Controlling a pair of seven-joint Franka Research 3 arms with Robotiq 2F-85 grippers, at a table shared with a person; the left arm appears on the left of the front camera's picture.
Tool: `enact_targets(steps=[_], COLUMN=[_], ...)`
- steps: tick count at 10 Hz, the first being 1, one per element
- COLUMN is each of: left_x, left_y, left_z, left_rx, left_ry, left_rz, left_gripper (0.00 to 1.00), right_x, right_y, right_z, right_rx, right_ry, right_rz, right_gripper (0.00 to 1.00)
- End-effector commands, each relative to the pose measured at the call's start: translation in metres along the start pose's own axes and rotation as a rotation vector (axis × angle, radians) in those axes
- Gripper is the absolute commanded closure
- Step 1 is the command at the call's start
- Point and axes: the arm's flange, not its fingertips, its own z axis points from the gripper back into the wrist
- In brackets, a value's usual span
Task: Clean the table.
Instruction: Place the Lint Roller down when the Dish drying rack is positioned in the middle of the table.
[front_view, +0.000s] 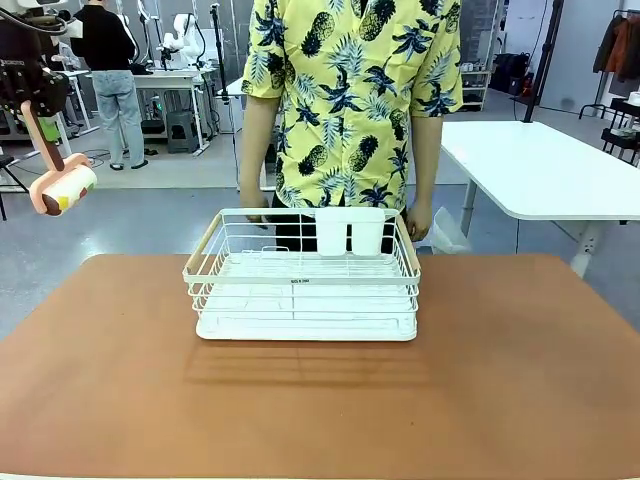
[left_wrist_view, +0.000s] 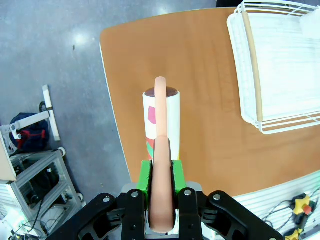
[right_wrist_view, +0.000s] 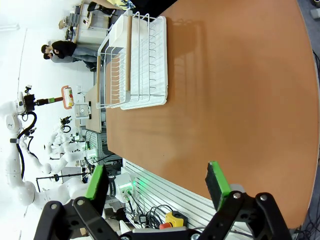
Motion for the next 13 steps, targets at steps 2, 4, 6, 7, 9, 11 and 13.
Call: enact_targets(steps=[2,4,6,7,9,11,13], left_x=[0.032,0.114,0.128,0.125,0.103,0.074,0.043], left_y=[0.004,0.021,0.026,0.022,0.016,0.017,0.015], left_z=[-0.007,-0.034,-0.049,-0.058,-0.078,-0.082,-0.113], left_rx=[-0.034,0.097,0.067,0.005,-0.077,-0.166,-0.182], left_ry=[0.004,-0.164,-0.055,-0.032,-0.147,-0.144,-0.162], left_rz=[0.248,1.083,1.412,1.511,1.657,1.786,1.793], left_gripper=[0.78,0.78,0.78,0.78,0.78,0.78,0.78], right_x=[-0.001,-0.001,-0.001,-0.001,-0.001,-0.001,-0.001], right_y=[0.003,0.003,0.003,0.003,0.003,0.003,0.003], right_z=[0.000,0.000,0.000,0.000,0.000,0.000,0.000], right_rx=[0.013,0.013,0.013,0.013,0.013,0.013,0.013], right_ry=[-0.009,-0.009,-0.009,-0.009,-0.009,-0.009,-0.009], right_rz=[0.005,0.005,0.005,0.005,0.005,0.005,0.005], right_gripper=[0.00,0.00,0.00,0.00,0.00,0.00,0.00])
